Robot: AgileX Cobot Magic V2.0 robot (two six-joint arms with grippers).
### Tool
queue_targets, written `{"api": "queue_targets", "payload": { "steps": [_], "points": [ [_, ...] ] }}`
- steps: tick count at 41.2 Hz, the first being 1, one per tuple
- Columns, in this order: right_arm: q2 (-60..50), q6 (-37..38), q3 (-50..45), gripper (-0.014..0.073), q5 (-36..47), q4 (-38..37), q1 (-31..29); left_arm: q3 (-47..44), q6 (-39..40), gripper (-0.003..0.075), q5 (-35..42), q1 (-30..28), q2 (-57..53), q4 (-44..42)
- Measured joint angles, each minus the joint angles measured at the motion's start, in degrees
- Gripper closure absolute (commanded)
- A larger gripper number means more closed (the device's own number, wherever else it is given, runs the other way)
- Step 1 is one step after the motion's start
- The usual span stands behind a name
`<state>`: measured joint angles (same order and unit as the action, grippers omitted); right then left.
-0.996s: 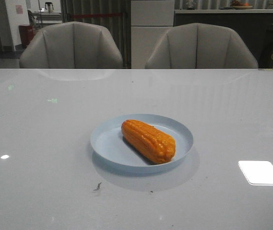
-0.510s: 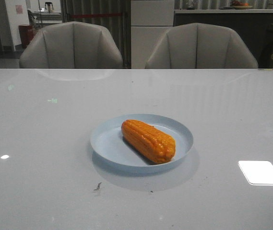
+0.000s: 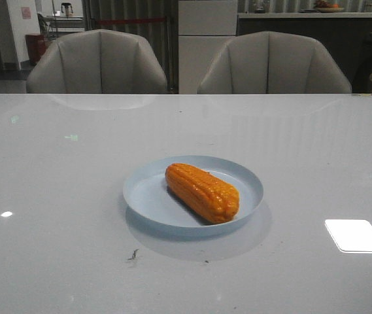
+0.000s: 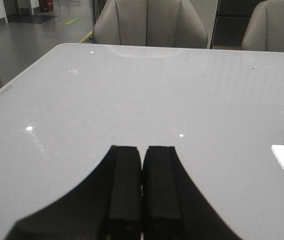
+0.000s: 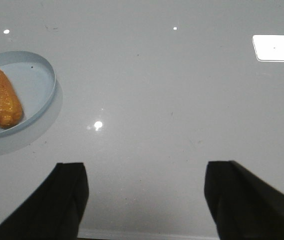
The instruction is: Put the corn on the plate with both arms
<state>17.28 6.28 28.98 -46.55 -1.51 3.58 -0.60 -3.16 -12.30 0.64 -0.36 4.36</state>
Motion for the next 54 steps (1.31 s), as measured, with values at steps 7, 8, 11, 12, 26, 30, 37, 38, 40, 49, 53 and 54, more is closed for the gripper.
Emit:
{"api": "queue_targets", "payload": {
  "steps": [7, 8, 11, 12, 26, 30, 37, 38, 40, 49, 53, 54],
  "points": [
    [0.00, 0.00, -1.11, 0.0003, 2.83, -0.76, 0.00, 0.00, 0.00, 0.0627, 0.00, 0.00, 0.00, 0.00],
    [0.00, 0.00, -1.65, 0.0004, 4.27, -0.83, 0.00, 0.00, 0.00, 0.0627, 0.00, 0.00, 0.00, 0.00],
    [0.00, 0.00, -3.38, 0.0025, 9.07, -0.83, 0.00, 0.00, 0.00, 0.0627, 0.00, 0.00, 0.00, 0.00],
    [0.00, 0.00, -3.97, 0.0036, 10.76, -0.83, 0.00, 0.00, 0.00, 0.0627, 0.00, 0.00, 0.00, 0.00],
    [-14.90, 0.00, -16.78, 0.0563, 29.16, -0.19, 0.00, 0.00, 0.00, 0.0627, 0.00, 0.00, 0.00, 0.00],
    [-17.54, 0.00, -19.79, 0.0568, 29.34, 0.12, 0.00, 0.00, 0.00, 0.0627, 0.00, 0.00, 0.00, 0.00],
    [-17.85, 0.00, -24.79, 0.0568, 31.94, 1.51, 0.00, 0.00, 0.00, 0.0627, 0.00, 0.00, 0.00, 0.00],
    [-17.85, 0.00, -26.02, 0.0568, 33.56, 1.51, 0.00, 0.00, 0.00, 0.0627, 0.00, 0.00, 0.00, 0.00],
    [-17.85, 0.00, -28.47, 0.0568, 36.98, 2.08, 0.00, 0.00, 0.00, 0.0627, 0.00, 0.00, 0.00, 0.00],
    [-17.94, 0.00, -30.52, 0.0568, 38.67, 2.56, 0.00, 0.00, 0.00, 0.0627, 0.00, 0.00, 0.00, 0.10],
    [-17.94, 0.00, -30.52, 0.0568, 38.56, 2.65, 0.00, 0.00, 0.00, 0.0627, 0.00, 0.00, 0.00, 0.10],
    [-17.94, 0.00, -30.52, 0.0568, 38.56, 2.65, 0.00, 0.00, 0.00, 0.0627, 0.00, 0.00, 0.00, 0.10]
  ]
}}
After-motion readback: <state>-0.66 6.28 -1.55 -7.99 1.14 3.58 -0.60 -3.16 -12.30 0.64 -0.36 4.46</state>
